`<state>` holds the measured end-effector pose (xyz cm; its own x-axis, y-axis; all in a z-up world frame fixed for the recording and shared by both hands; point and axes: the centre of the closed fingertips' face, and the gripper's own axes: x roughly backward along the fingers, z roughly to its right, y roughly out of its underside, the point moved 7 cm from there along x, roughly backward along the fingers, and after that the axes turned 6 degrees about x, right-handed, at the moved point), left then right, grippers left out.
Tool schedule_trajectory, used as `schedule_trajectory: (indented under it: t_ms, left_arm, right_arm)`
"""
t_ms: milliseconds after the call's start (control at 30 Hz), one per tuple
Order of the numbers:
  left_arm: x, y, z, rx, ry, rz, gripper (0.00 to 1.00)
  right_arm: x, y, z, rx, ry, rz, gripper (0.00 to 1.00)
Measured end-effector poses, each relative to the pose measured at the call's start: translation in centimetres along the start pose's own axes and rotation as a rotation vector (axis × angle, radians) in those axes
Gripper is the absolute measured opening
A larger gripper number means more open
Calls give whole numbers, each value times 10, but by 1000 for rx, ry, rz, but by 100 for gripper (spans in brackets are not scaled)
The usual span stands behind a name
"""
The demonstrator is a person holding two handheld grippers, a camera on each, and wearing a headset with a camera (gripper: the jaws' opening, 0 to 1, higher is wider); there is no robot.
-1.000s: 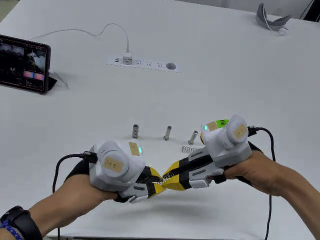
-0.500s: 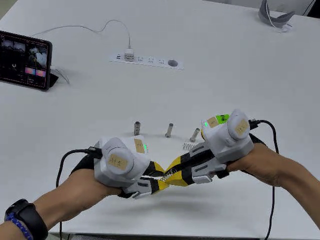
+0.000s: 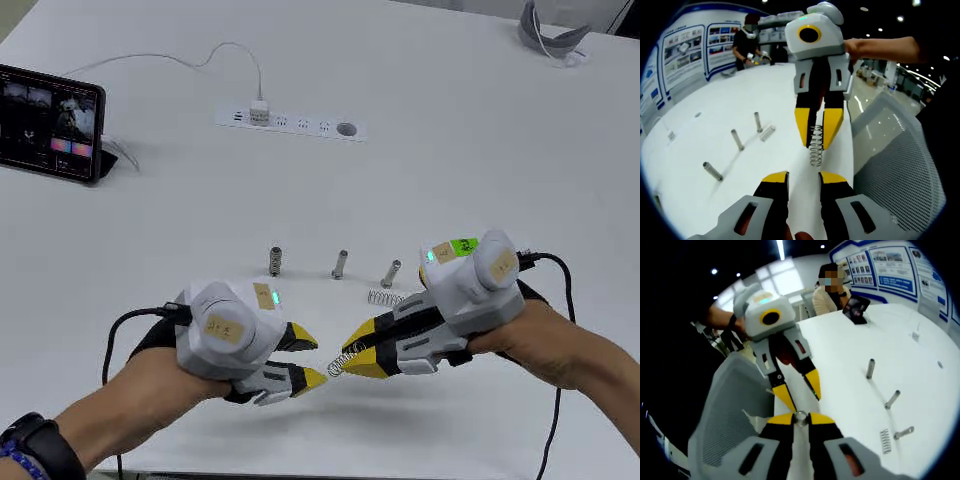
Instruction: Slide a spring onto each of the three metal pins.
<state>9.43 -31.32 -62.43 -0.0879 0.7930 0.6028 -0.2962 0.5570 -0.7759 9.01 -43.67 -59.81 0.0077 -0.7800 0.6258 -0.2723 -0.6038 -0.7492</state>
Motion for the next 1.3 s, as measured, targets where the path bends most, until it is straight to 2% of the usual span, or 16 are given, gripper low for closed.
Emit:
schedule_trajectory:
  t_ms: [167,633,900,1300]
  left_arm:
    - [5,3,-8,25,-34,6,27]
    - [15,7,-27,72,-122,21,37]
    - [23,9,-37,106,-163,31,44]
    - [35,16,-45,144,-210,38,56]
  right_arm:
    - [6,4,4,-10,23,-4,12]
    - [16,19,19,-10,96,-63,12]
    - [23,17,34,2,119,-82,12]
    - [29,2,54,30,136,-96,12]
